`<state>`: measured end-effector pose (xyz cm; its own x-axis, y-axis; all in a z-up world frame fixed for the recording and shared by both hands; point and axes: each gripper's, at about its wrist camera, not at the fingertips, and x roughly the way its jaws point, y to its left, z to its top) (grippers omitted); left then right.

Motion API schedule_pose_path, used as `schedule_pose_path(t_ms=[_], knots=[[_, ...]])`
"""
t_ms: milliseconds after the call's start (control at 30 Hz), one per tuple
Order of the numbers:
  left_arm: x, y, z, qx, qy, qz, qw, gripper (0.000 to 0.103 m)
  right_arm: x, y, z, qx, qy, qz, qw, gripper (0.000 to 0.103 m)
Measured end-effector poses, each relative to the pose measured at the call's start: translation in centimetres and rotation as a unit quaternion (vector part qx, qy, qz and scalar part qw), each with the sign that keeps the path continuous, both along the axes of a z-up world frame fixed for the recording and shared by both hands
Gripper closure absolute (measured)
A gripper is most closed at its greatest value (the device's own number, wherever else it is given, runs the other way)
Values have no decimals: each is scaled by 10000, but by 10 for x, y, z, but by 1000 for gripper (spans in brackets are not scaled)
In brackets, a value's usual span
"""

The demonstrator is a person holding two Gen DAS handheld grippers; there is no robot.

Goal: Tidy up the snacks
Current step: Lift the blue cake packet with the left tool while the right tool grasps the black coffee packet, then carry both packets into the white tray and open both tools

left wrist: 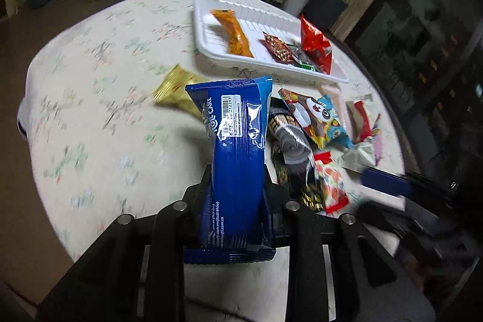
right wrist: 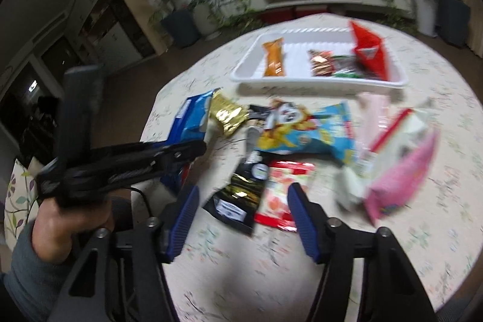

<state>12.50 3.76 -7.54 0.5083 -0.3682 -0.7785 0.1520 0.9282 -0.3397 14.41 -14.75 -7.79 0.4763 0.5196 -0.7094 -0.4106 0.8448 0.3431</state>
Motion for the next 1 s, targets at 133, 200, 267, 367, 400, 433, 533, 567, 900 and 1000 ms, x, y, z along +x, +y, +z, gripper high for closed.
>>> schedule_pose_path(t_ms=[133,200,267,367,400,433,533,567,900,1000], knots=[[-19,14,-5,-273,52,81,9996,79,25,22,-7,-206,234,-28,9995,48],[-23,17,-7,-356,62,86,9993,79,35,29,-12,-381,335,-74,9987,48],[-27,20,-8,-419,52,80,9991,79,43,36,-17,-656,331,-158,9972,50],[-26,19,-8,-481,34,71,9988,79,49,41,-25,-942,373,-228,9946,50],[-27,20,-9,-494,30,69,9987,79,52,42,-30,-1008,455,-214,9936,49],[-27,20,-10,-514,35,66,9987,79,55,44,-34,-1093,519,-197,9925,51],[-27,22,-12,-541,53,88,9985,79,52,52,-37,-1385,342,-123,9897,53],[-26,22,-12,-546,65,95,9984,79,53,54,-37,-1462,318,-109,9887,56],[-30,25,-12,-570,60,135,9983,79,48,62,-36,-1706,108,184,9851,80],[-30,27,-10,-592,46,146,9981,79,47,54,-32,-1312,216,139,9910,83]])
